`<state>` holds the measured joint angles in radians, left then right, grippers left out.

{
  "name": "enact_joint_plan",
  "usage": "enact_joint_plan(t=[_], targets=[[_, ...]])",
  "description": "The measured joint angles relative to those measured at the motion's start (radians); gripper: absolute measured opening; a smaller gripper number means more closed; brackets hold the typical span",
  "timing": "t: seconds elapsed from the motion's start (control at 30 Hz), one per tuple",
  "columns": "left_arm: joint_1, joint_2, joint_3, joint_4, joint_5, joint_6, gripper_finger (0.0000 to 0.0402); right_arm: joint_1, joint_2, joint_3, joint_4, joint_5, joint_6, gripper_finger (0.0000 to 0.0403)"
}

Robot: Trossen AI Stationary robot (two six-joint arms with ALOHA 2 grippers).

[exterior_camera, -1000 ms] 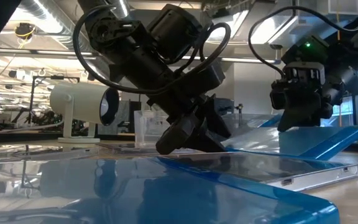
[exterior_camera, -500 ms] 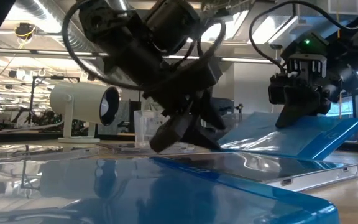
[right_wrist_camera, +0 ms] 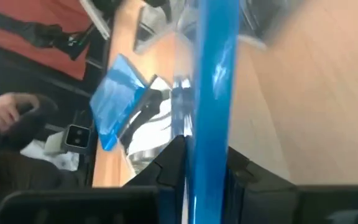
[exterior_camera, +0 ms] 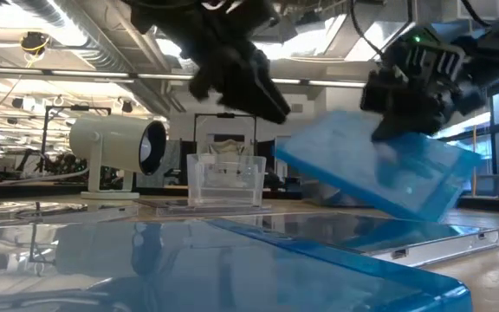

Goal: Pick & place jewel cases by type
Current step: Put the top blue cd case into the gray bin

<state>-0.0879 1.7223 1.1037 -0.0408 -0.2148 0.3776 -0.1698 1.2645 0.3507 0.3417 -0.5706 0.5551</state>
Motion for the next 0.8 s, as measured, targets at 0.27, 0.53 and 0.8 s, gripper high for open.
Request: enact_joint_plan(t=[0.27,0.53,0.8], targets=[[0.112,-0.1,0.001,-0.083,0.323,-0.345,0.0241,0.002,0.0,0.269,-0.493,0.142,-0.286,0.0058],[0.166,-0.088,0.001,-0.089,0.331,-0.516,0.0241,0.02,0.0,0.437,-0.676,0.265,-0.439,0.0034],[0.168,-0.086,0.002,-0.061,0.356,-0.612,0.0241,0.021,0.0,0.44,-0.68,0.263,-0.438,0.0035]])
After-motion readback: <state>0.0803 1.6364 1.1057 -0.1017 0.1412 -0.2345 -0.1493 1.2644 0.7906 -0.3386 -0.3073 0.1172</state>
